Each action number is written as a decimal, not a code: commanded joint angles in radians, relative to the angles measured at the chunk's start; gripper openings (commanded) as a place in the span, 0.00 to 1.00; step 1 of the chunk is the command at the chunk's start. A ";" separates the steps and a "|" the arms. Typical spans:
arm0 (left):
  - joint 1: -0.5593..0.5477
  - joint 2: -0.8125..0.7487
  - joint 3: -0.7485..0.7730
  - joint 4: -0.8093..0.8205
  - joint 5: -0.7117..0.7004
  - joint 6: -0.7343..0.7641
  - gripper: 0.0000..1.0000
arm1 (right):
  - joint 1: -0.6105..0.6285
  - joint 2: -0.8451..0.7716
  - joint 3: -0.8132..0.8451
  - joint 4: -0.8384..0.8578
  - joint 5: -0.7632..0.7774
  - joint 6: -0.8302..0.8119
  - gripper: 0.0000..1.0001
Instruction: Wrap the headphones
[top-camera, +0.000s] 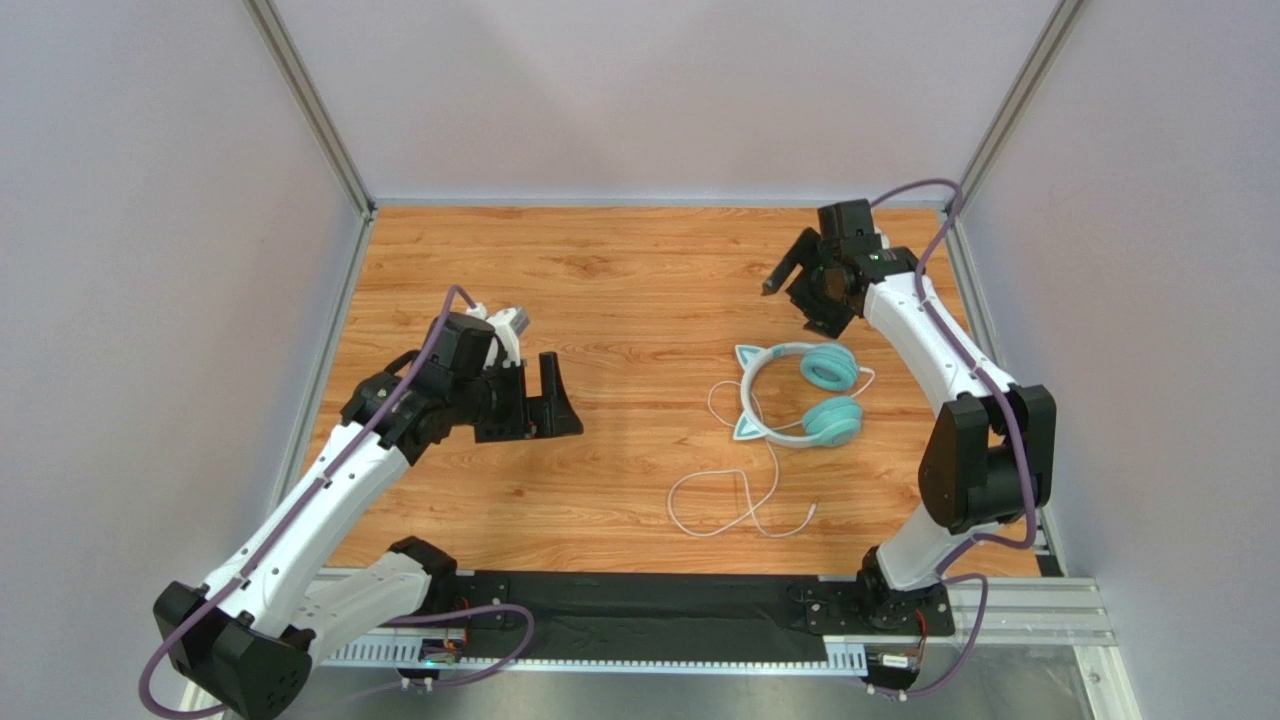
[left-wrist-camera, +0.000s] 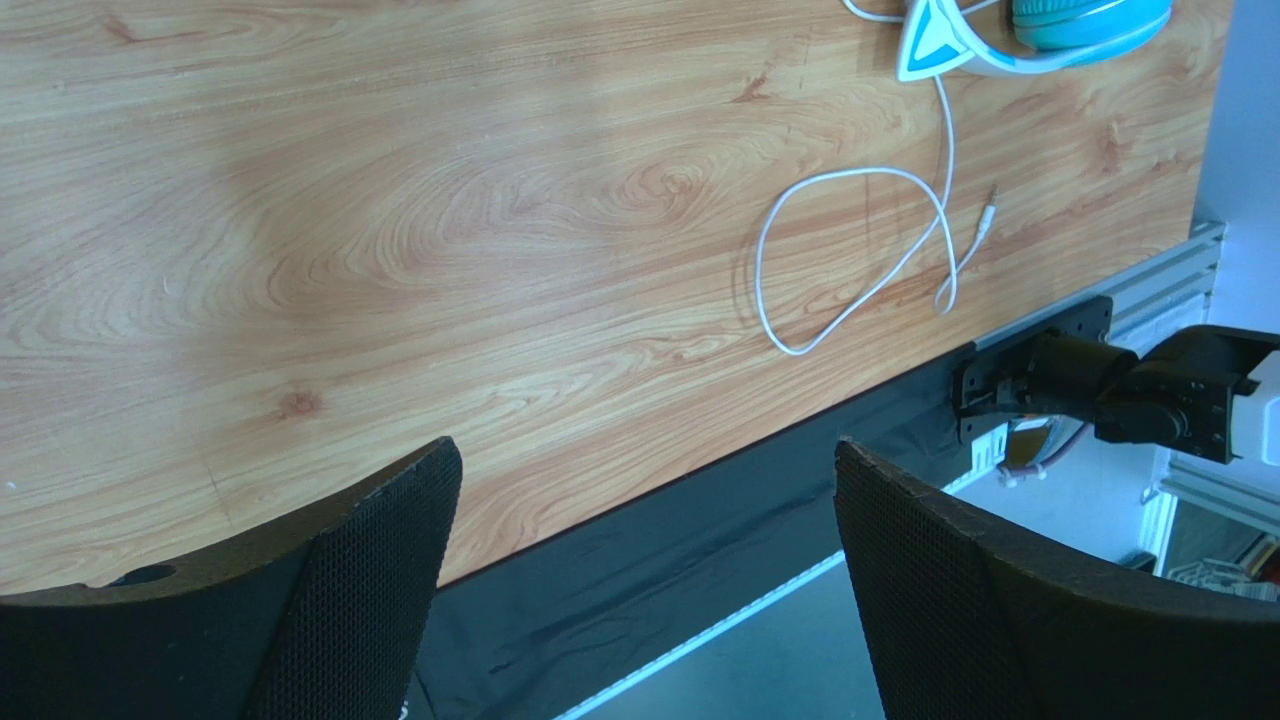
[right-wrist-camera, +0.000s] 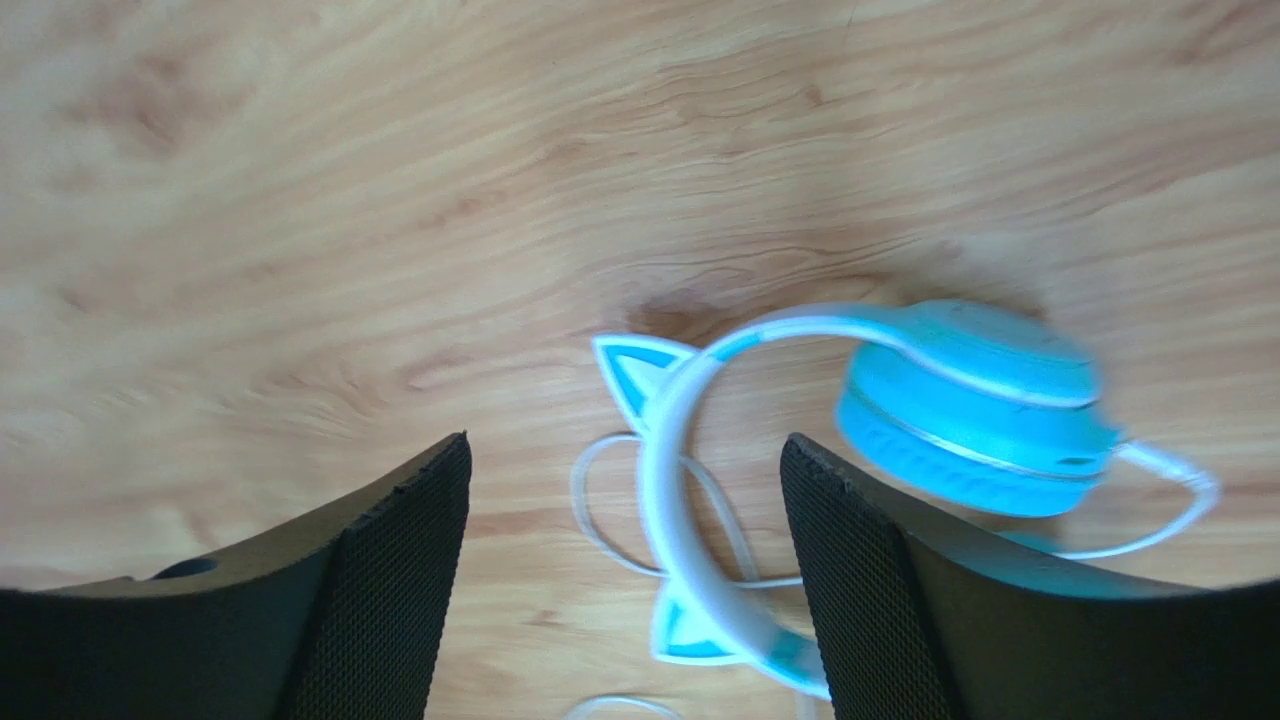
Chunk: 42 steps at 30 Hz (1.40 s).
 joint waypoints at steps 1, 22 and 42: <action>0.006 0.005 0.009 0.006 0.003 -0.001 0.99 | 0.000 -0.042 0.013 -0.066 -0.014 -0.440 0.75; 0.006 0.045 -0.047 0.055 0.069 -0.024 0.99 | -0.053 0.146 -0.003 -0.181 0.103 -0.935 0.85; 0.006 0.046 -0.079 0.061 0.069 -0.057 0.99 | -0.051 0.269 0.000 -0.146 0.006 -0.894 0.66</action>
